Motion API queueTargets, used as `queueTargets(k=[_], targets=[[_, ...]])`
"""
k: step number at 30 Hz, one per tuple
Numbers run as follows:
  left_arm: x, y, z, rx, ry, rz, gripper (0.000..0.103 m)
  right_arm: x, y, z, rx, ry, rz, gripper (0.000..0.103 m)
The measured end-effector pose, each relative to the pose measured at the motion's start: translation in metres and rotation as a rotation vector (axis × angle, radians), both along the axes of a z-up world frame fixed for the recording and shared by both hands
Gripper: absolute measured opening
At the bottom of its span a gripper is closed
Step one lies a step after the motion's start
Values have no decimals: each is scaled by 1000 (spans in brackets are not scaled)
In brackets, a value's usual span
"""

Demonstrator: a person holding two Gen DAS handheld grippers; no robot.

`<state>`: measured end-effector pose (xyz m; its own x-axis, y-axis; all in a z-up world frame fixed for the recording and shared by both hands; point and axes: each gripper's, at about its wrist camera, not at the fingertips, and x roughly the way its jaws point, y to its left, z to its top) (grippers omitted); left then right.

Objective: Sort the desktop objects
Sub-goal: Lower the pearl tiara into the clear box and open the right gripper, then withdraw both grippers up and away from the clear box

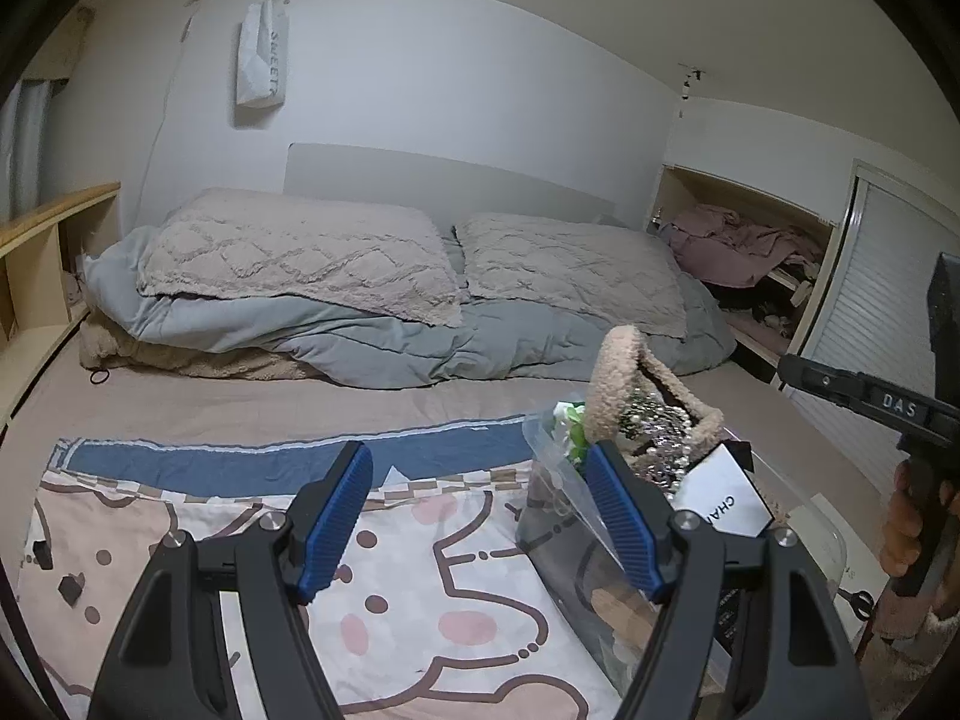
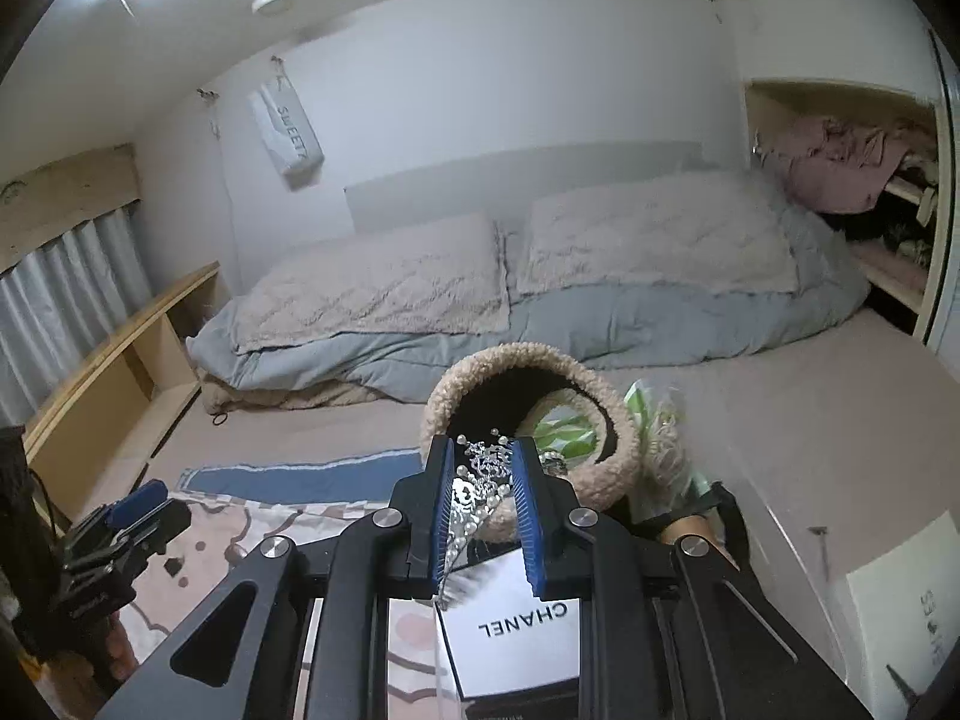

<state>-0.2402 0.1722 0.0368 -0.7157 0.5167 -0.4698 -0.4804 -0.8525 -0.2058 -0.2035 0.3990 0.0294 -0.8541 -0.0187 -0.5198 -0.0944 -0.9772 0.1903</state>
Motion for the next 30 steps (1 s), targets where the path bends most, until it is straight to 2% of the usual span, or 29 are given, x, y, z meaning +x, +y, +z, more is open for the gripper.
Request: queueTargets(k=[16, 18, 19, 20, 21, 23, 26, 27, 29, 30], targets=[[49, 32, 17, -49, 17, -51, 74, 48, 25, -18, -4, 5, -59, 21], [54, 36, 18, -57, 20, -52, 80, 54, 27, -19, 12, 11, -86, 21], [57, 37, 18, -60, 23, -48, 91, 57, 29, -20, 21, 16, -105, 21], [61, 38, 18, -62, 36, -39, 97, 61, 31, -21, 32, 23, -127, 30], [63, 39, 19, -65, 44, -36, 98, 64, 32, -22, 42, 26, -144, 53], [68, 43, 19, -81, 48, -40, 98, 72, 34, -25, 69, 37, -181, 75], [73, 45, 18, -93, 47, -33, 102, 81, 35, -26, 114, 43, -203, 79], [75, 45, 18, -94, 47, -31, 103, 84, 36, -26, 123, 46, -209, 89], [79, 45, 18, -98, 47, -30, 103, 90, 36, -26, 143, 55, -220, 102], [81, 45, 18, -102, 48, -27, 103, 93, 35, -26, 153, 60, -223, 103]])
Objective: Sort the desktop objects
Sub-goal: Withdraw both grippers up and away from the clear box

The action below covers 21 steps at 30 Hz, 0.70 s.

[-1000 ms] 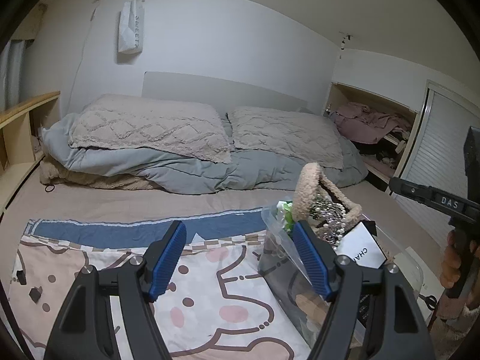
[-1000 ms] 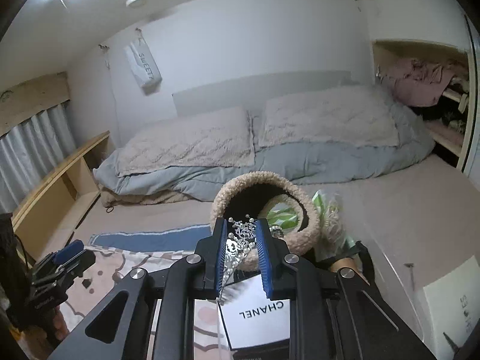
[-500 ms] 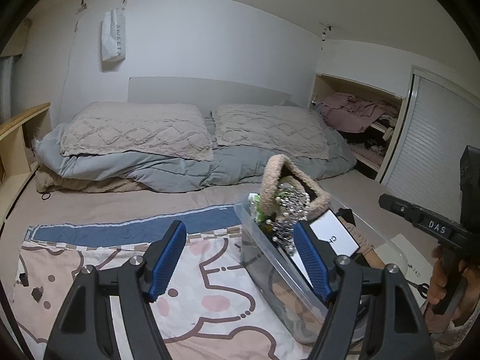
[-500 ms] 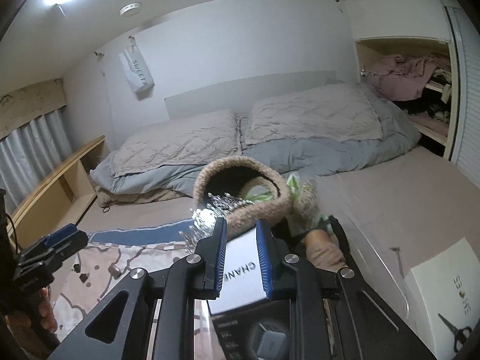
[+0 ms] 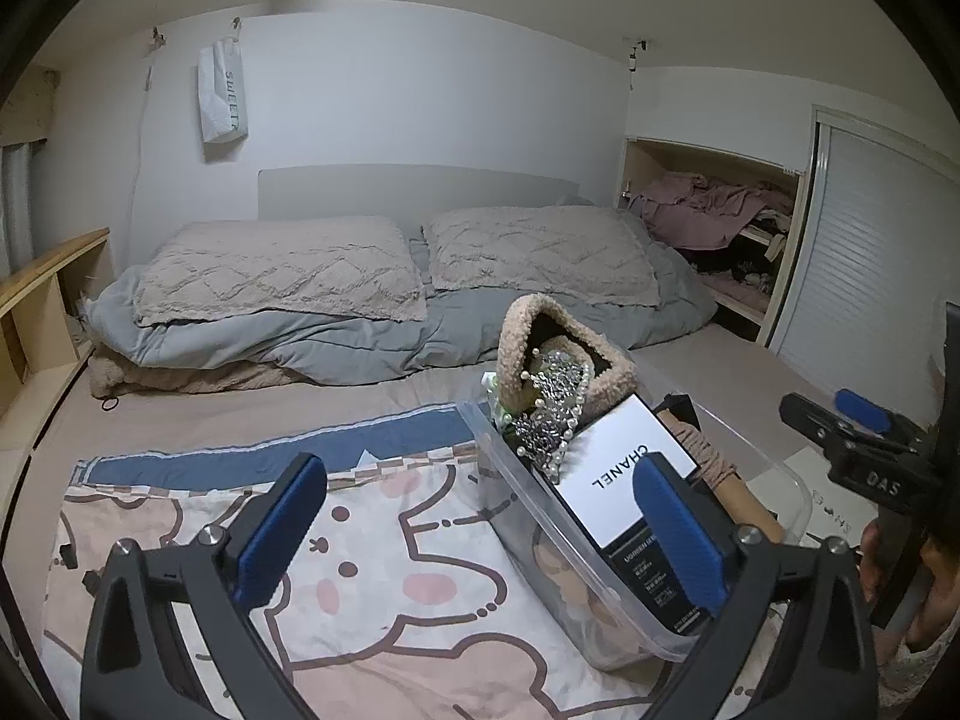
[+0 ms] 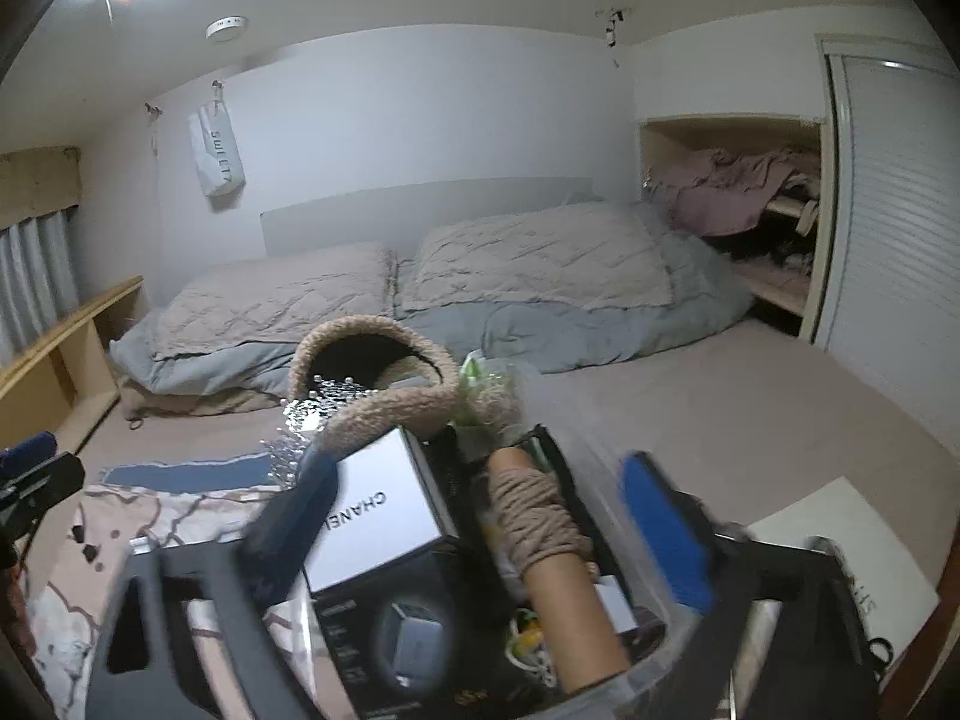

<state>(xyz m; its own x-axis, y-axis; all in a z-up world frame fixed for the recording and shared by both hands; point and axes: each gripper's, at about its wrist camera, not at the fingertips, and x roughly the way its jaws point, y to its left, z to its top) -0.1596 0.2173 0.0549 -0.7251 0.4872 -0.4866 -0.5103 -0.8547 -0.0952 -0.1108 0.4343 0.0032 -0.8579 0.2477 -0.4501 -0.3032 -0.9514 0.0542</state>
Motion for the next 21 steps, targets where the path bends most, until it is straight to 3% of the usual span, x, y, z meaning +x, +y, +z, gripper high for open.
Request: queueTargets(k=[10, 21], targets=[[18, 7, 5, -29, 22, 36, 103, 20, 11, -3, 32, 9, -7, 103], [29, -1, 9, -55, 37, 107, 103, 34, 30, -2, -24, 26, 11, 103]])
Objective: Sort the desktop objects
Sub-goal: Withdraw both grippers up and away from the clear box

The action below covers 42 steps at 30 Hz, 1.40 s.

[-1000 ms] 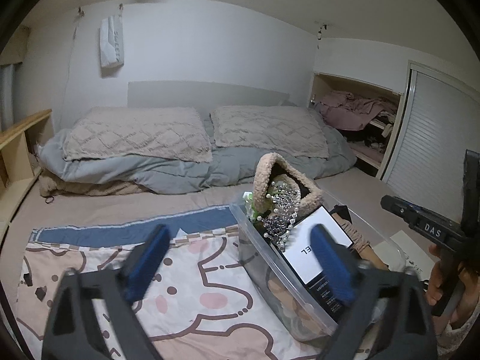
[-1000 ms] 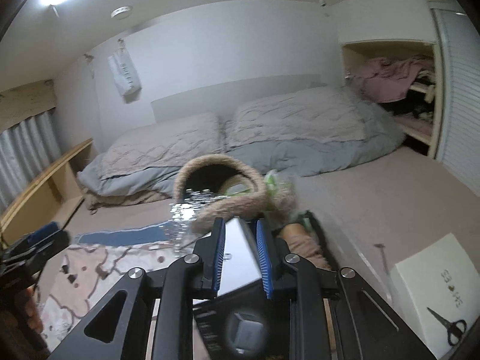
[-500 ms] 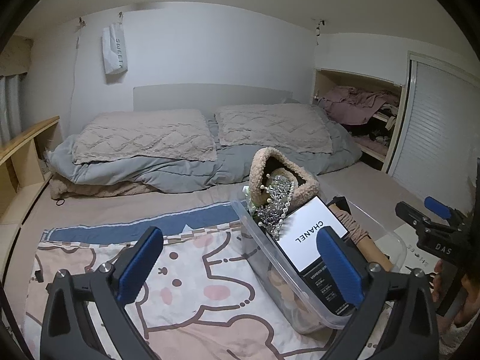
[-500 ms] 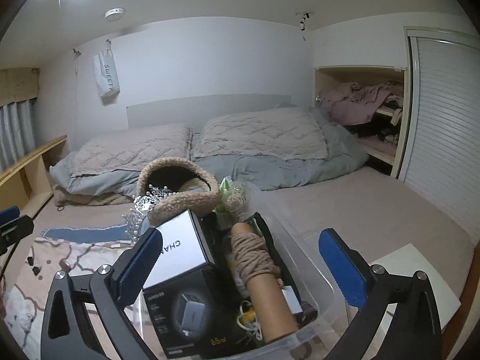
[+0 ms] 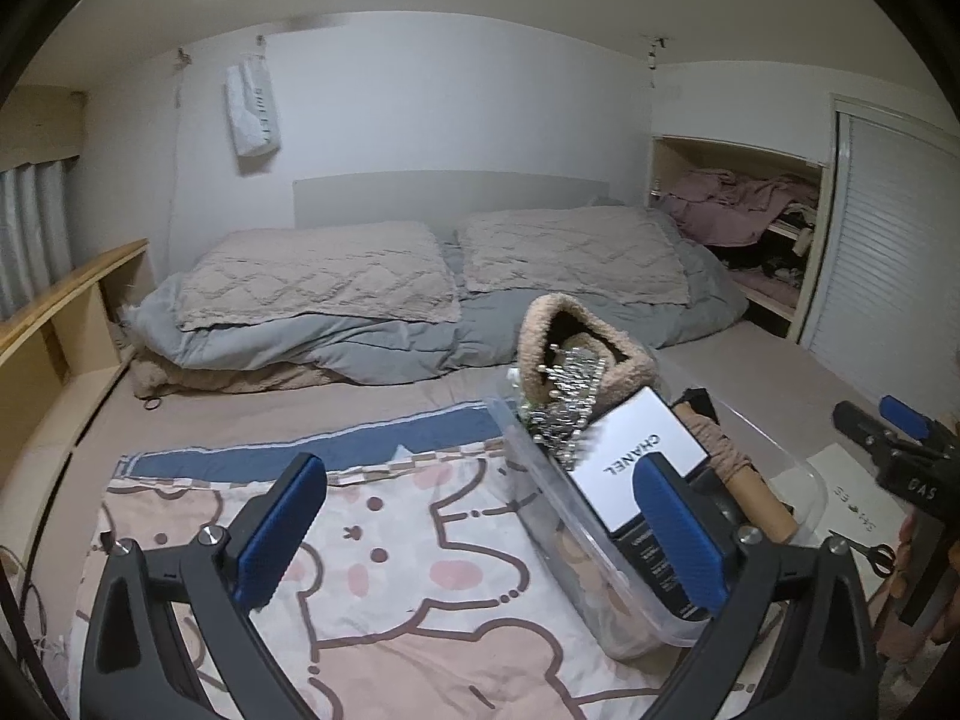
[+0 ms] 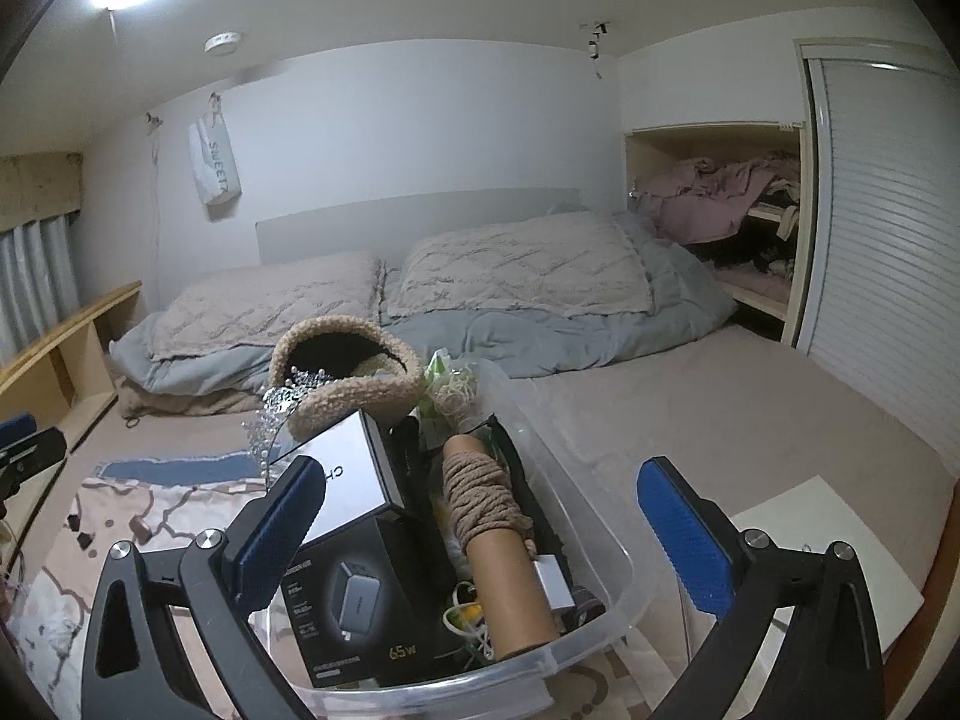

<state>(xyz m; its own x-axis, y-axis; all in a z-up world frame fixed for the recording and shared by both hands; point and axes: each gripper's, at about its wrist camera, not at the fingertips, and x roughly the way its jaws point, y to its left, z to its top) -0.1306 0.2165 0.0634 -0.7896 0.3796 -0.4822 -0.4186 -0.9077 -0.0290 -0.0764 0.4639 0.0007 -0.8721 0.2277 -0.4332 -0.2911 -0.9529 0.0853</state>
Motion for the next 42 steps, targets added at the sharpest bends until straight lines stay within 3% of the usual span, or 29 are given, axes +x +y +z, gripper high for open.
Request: queueTargets(k=[8, 16, 25, 30, 36, 42], targets=[[4, -32, -4, -1, 25, 94, 103, 1, 6, -9, -12, -27, 13, 103], [4, -80, -15, 27, 15, 204, 103, 2, 9, -12, 6, -2, 13, 103], [6, -130, -21, 49, 29, 307, 103, -1, 13, -14, -64, 62, 27, 103], [9, -157, -28, 29, 31, 366, 103, -9, -2, -14, -92, 58, 58, 103], [19, -187, -39, -53, 53, 431, 103, -17, -38, -13, -77, 48, 125, 103], [29, -221, -47, -69, 50, 492, 103, -24, -74, -12, -76, 49, 211, 103]])
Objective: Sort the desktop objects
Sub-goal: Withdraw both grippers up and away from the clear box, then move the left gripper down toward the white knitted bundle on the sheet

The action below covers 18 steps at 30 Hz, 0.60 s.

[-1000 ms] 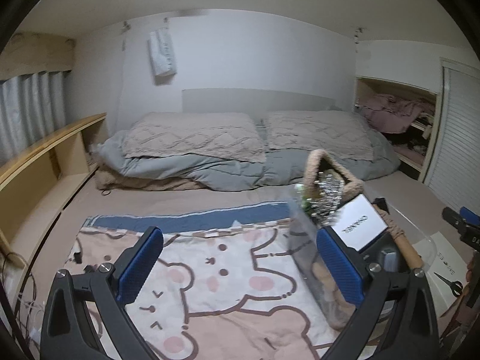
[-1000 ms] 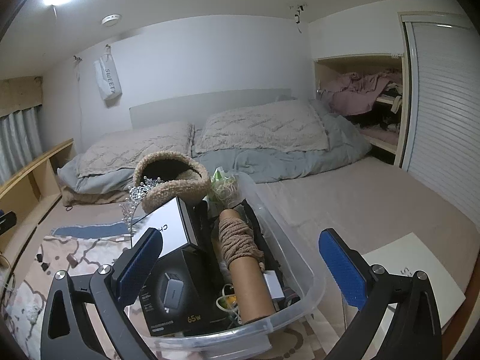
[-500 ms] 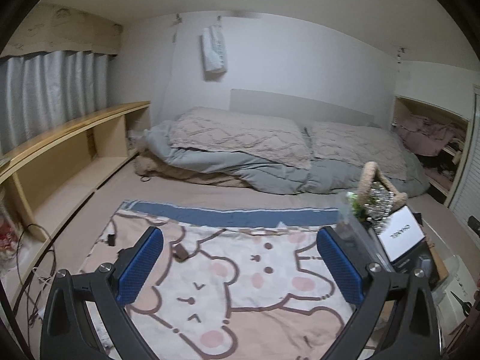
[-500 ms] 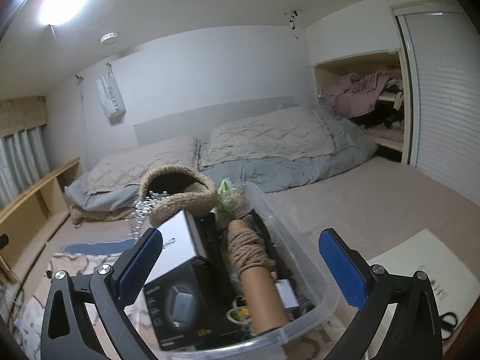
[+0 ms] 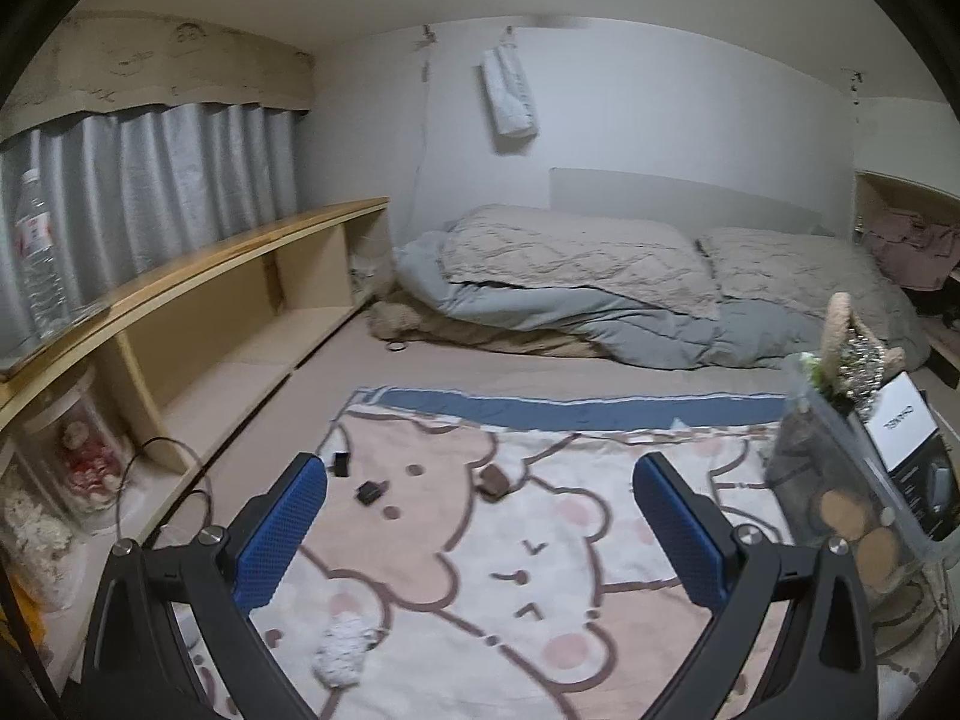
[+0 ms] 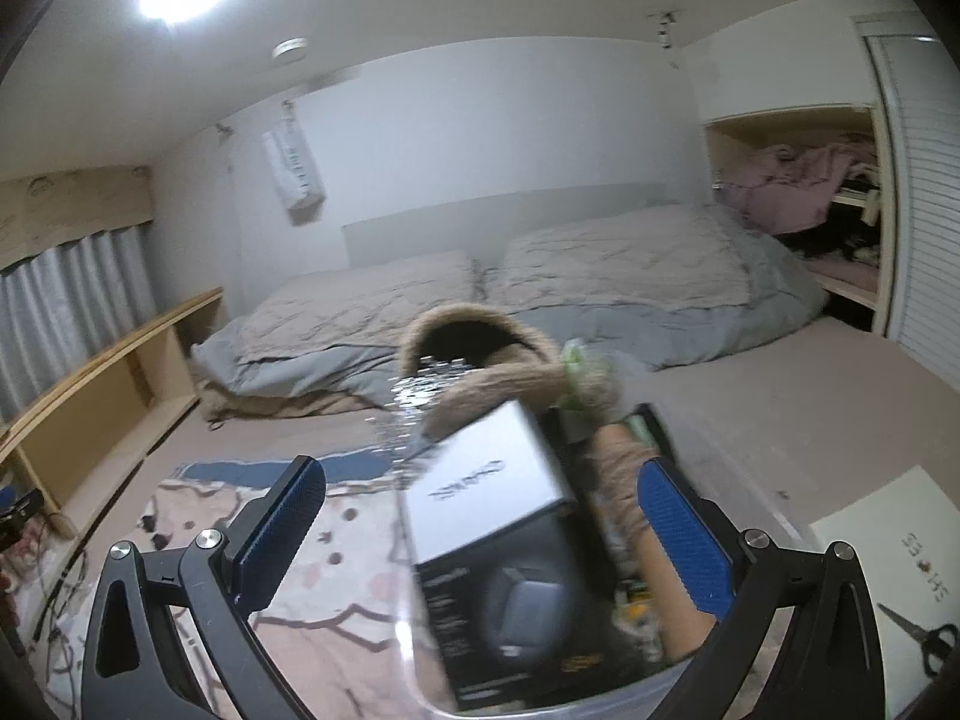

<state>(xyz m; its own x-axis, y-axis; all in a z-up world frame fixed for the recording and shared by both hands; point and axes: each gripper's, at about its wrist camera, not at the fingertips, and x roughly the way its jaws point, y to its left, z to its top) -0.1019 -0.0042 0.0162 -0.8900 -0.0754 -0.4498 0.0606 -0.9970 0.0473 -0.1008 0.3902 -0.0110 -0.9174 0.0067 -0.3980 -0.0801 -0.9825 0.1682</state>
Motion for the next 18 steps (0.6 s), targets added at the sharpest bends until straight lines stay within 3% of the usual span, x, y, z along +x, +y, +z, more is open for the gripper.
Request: queueTargets(k=[12, 18], targets=[[8, -55, -19, 16, -31, 102, 103, -7, -69, 1, 26, 35, 149, 103], [4, -73, -39, 1, -85, 145, 103, -11, -93, 1, 32, 74, 205, 103]])
